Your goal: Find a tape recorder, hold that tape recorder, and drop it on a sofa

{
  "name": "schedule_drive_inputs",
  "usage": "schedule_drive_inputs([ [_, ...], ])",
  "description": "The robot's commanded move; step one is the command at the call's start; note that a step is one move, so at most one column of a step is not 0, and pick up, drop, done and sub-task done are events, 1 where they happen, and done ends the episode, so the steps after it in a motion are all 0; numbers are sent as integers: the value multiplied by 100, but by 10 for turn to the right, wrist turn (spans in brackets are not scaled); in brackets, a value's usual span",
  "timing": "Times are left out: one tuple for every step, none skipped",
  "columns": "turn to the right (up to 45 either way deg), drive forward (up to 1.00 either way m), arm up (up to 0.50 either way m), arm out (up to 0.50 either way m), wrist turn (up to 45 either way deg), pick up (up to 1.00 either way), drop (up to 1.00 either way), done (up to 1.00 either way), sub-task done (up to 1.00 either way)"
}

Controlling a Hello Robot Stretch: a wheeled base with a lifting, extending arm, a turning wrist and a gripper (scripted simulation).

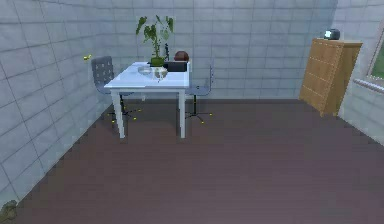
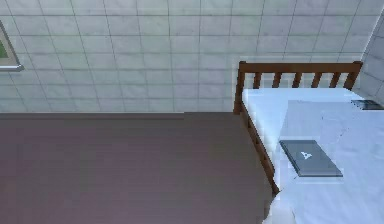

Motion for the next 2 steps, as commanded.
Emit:
schedule_drive_inputs([
  [-30,0,0,0,0,0,0,0,0],
  [0,100,0,0,0,0,0,0,0],
])
